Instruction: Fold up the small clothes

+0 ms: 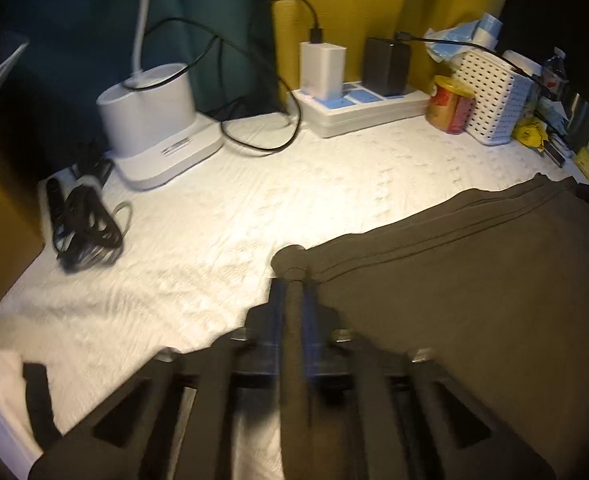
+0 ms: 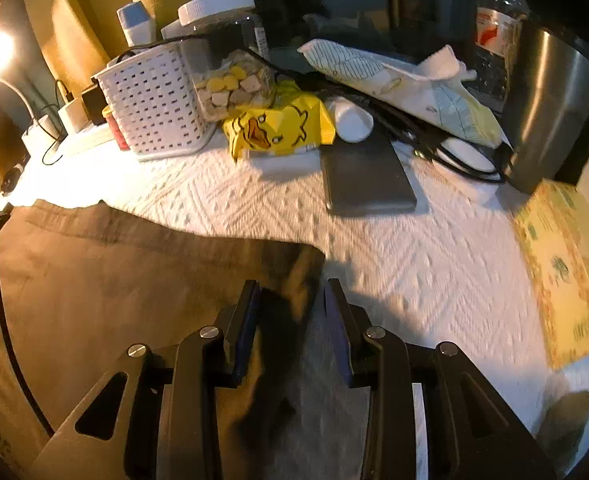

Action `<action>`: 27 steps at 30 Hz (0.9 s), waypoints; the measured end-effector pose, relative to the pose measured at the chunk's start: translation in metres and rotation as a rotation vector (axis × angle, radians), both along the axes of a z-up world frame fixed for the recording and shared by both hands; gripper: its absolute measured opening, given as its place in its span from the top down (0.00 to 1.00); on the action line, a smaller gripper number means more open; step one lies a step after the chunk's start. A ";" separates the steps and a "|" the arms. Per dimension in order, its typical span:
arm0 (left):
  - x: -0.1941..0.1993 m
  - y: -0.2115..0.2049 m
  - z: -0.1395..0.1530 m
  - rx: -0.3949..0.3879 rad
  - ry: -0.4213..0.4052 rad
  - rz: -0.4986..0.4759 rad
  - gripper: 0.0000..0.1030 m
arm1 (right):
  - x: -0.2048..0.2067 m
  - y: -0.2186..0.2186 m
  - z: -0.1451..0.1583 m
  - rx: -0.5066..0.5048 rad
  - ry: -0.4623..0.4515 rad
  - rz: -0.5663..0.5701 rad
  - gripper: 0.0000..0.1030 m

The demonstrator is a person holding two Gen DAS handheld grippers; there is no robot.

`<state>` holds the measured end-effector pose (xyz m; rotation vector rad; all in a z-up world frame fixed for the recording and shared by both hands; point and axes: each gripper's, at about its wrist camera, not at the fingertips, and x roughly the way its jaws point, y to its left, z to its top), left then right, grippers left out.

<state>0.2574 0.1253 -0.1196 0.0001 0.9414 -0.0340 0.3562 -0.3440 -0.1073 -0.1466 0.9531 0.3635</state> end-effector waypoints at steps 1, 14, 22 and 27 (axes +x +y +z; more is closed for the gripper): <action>0.001 -0.003 0.001 0.024 -0.006 -0.003 0.96 | 0.000 0.002 -0.001 -0.009 -0.008 0.010 0.87; 0.011 0.007 0.032 0.085 -0.116 0.045 0.97 | 0.004 0.002 0.030 -0.019 -0.158 0.005 0.96; 0.027 0.011 0.016 0.077 -0.070 0.033 0.97 | 0.016 0.002 0.022 -0.046 -0.128 -0.021 0.95; 0.021 0.010 0.012 0.045 -0.050 0.048 0.95 | 0.016 0.004 0.011 -0.079 -0.101 -0.050 0.95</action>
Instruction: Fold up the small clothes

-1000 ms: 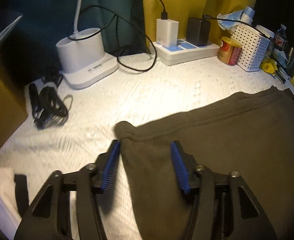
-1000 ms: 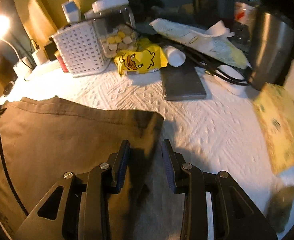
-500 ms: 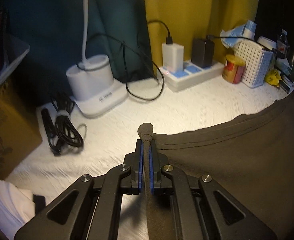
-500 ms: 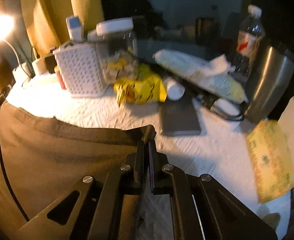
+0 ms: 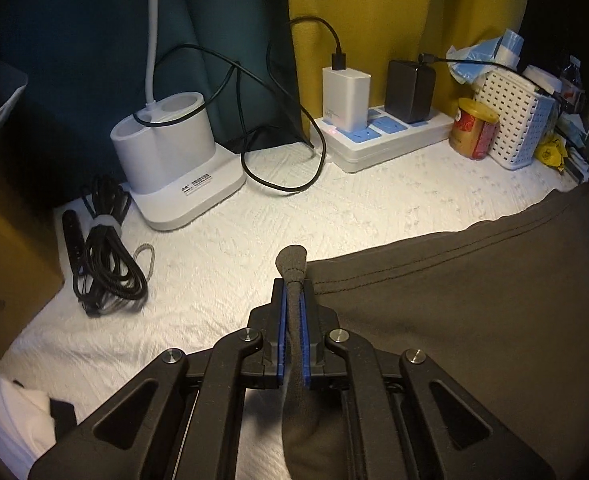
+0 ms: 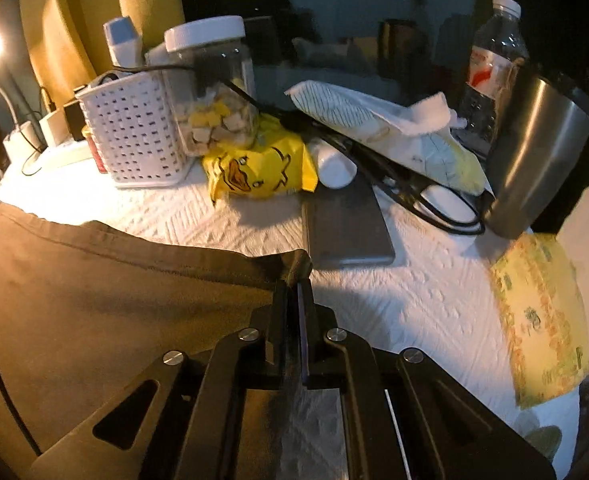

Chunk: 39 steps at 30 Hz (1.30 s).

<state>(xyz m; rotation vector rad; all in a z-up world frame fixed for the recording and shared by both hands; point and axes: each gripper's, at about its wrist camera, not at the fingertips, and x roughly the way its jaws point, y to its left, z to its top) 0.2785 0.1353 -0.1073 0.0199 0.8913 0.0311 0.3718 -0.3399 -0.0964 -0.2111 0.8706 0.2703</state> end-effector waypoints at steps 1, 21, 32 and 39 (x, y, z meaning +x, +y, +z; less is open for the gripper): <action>-0.002 0.000 0.001 0.003 -0.001 0.008 0.94 | -0.001 0.000 0.000 -0.008 -0.003 -0.015 0.95; -0.090 -0.028 0.041 -0.109 -0.159 -0.008 0.35 | -0.087 0.002 0.044 0.036 -0.056 -0.050 0.64; -0.130 -0.059 0.037 -0.182 -0.169 -0.084 0.35 | -0.140 0.010 0.055 0.059 -0.067 -0.058 0.64; -0.153 -0.083 0.039 -0.192 -0.195 -0.127 0.35 | -0.175 0.016 0.059 0.075 -0.071 -0.067 0.64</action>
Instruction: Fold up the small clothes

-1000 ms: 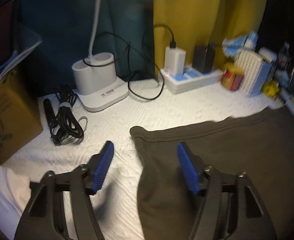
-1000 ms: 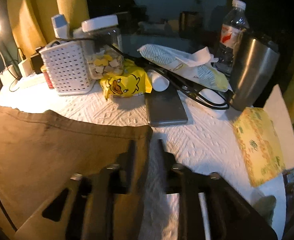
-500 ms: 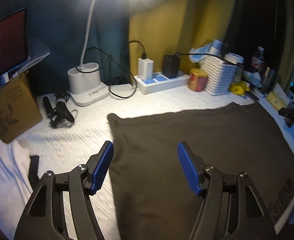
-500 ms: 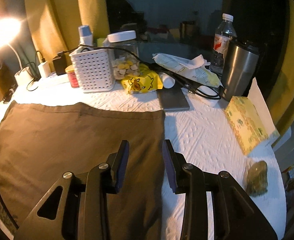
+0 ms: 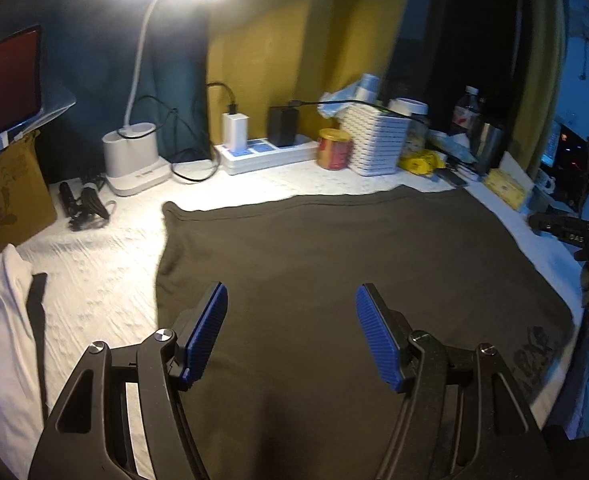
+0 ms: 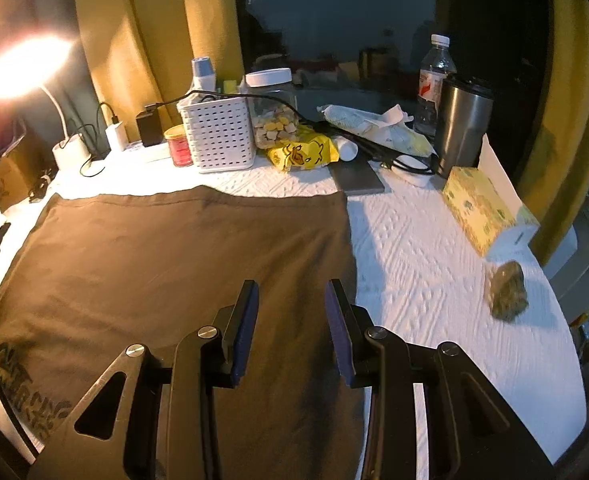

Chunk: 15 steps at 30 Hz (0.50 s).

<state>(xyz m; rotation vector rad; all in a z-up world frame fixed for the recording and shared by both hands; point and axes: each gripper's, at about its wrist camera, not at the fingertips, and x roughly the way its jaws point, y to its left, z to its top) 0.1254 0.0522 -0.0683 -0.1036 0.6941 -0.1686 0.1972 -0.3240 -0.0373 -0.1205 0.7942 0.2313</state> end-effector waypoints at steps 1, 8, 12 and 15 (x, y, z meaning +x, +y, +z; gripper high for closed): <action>-0.004 -0.004 0.000 0.002 -0.003 -0.010 0.35 | -0.005 0.001 -0.001 0.003 0.003 0.001 0.64; -0.025 -0.025 -0.003 0.009 0.000 -0.052 0.35 | -0.037 0.009 -0.003 0.023 0.018 0.007 0.64; -0.037 -0.035 -0.006 0.016 0.003 -0.072 0.35 | -0.056 0.013 -0.008 0.036 0.032 0.002 0.64; -0.042 -0.040 -0.008 -0.011 0.009 -0.092 0.35 | -0.073 0.012 -0.012 0.015 0.038 -0.011 0.64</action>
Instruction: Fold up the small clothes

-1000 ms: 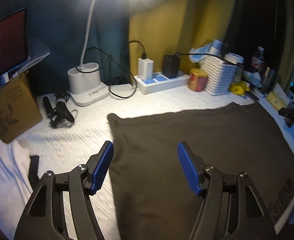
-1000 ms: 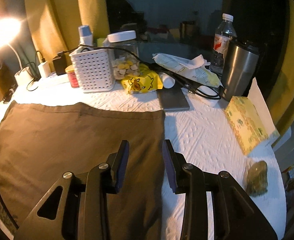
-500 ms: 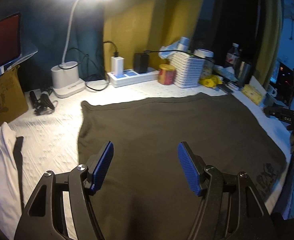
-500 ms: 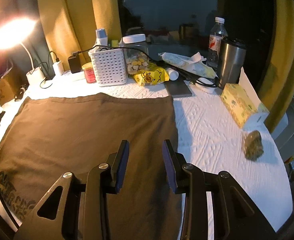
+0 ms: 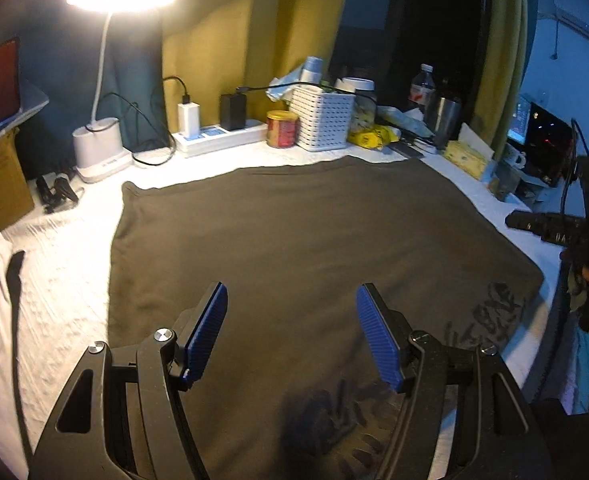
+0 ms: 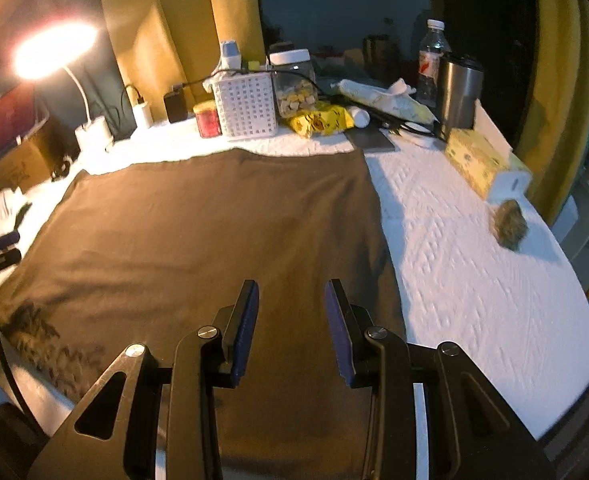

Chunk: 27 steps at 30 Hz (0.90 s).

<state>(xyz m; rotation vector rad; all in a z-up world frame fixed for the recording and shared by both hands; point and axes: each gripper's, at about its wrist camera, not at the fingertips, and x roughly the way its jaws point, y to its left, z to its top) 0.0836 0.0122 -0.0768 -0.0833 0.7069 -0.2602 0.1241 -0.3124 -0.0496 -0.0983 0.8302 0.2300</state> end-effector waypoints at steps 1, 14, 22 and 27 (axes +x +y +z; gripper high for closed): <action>-0.001 -0.002 -0.001 -0.008 0.004 -0.008 0.35 | -0.007 -0.002 -0.002 -0.007 0.008 -0.007 0.64; -0.006 -0.012 -0.005 -0.016 0.009 -0.032 0.35 | -0.065 -0.026 -0.032 -0.002 0.115 -0.090 0.23; -0.003 0.005 -0.010 -0.019 0.023 0.013 0.35 | -0.078 -0.029 -0.043 0.033 0.185 -0.121 0.23; 0.002 0.020 -0.014 -0.044 0.040 0.049 0.35 | -0.082 -0.028 -0.046 0.064 0.215 -0.129 0.23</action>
